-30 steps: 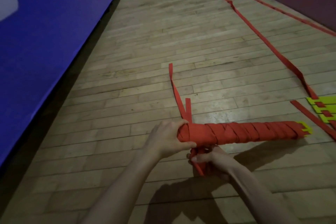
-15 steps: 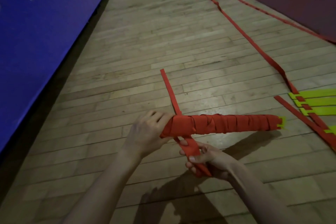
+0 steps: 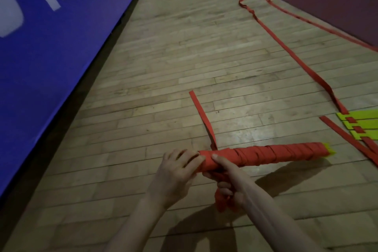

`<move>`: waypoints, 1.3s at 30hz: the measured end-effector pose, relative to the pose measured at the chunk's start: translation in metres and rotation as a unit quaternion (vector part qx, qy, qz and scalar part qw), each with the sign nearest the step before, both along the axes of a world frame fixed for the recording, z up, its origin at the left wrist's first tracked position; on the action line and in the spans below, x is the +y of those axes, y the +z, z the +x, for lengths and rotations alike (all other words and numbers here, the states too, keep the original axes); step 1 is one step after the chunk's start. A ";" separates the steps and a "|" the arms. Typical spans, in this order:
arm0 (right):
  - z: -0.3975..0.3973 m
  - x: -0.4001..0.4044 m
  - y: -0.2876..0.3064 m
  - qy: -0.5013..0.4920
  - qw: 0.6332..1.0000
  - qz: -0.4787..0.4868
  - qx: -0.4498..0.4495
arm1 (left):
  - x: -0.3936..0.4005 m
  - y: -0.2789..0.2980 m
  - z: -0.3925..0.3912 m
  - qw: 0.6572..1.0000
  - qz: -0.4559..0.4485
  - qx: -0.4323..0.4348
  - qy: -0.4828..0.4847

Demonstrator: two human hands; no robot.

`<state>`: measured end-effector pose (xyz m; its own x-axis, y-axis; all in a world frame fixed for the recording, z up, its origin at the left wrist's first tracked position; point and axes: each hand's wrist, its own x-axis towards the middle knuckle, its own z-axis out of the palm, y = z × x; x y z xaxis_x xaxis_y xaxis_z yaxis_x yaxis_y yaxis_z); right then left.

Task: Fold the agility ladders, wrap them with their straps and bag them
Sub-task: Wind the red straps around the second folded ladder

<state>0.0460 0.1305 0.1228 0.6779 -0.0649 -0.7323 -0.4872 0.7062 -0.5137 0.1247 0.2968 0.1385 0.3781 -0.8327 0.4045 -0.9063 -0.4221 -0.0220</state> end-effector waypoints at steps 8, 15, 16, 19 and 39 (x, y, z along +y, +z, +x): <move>-0.018 -0.001 -0.015 0.059 0.998 -0.029 -0.005 | -0.022 0.039 0.023 0.608 0.153 0.730 0.271; -0.024 -0.020 -0.031 0.119 0.991 -0.005 -0.060 | -0.030 0.040 0.026 0.812 0.153 0.521 0.215; -0.023 -0.021 -0.031 0.121 0.990 0.007 -0.067 | -0.032 0.043 0.026 0.840 0.149 0.479 0.205; -0.018 -0.022 -0.030 0.101 0.988 0.067 -0.093 | -0.035 0.050 0.023 0.887 0.113 0.409 0.181; -0.001 -0.025 -0.018 0.124 0.981 -0.022 -0.146 | -0.035 0.057 0.016 0.978 0.066 0.165 0.112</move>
<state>0.0449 0.1055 0.1046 0.8570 0.1015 -0.5052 -0.4694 0.5581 -0.6842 0.1410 0.2621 0.1953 0.6485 -0.7510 0.1241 -0.7586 -0.6241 0.1874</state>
